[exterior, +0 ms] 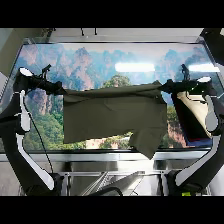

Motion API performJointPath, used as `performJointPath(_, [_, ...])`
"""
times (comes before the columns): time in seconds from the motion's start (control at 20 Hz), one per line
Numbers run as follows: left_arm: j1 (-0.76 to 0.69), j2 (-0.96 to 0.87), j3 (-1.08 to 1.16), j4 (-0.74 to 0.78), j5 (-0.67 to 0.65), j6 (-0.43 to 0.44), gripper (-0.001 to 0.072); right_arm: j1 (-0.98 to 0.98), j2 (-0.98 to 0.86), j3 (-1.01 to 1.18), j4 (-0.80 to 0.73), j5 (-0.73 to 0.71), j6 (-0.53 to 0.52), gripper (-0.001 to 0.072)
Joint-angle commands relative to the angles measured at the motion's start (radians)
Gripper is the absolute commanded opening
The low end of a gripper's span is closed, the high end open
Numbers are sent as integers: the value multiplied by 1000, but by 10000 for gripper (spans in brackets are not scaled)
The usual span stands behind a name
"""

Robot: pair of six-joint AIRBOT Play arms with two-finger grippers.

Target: Fold the shirts.

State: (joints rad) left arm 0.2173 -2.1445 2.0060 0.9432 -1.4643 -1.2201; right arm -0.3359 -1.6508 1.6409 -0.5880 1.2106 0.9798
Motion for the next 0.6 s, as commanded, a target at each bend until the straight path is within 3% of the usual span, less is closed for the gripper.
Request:
performJointPath(0.0, [-8, -7, -11, 34, -4, 4, 16, 10, -4, -15, -73, 8, 19, 20])
performJointPath(0.25, [-21, -6, -5, 32, -19, 3, 19, 28, -7, -20, -109, -36, 19, 22])
performJointPath(0.3, [-21, -6, 10, 33, -45, -18, 95, 27, -7, -20, -109, -30, 20, 128])
performJointPath(0.35, [-14, -6, 31, 33, -83, -48, 429, 27, -7, -20, -109, -18, 19, 417])
performJointPath(0.4, [-11, -6, 53, 33, -130, -104, 684, 26, -3, -20, -109, -1, 29, 557])
performJointPath(0.45, [-1, -5, 72, 32, -179, -151, 684, 23, 4, -19, -110, 20, 59, 546])
performJointPath(0.5, [3, 4, 74, 32, -224, -189, 684, 17, 14, -18, -109, 43, 65, 447])
performJointPath(0.55, [13, 27, 47, 32, -247, -204, 684, 5, 27, -18, -109, 75, 65, 405])
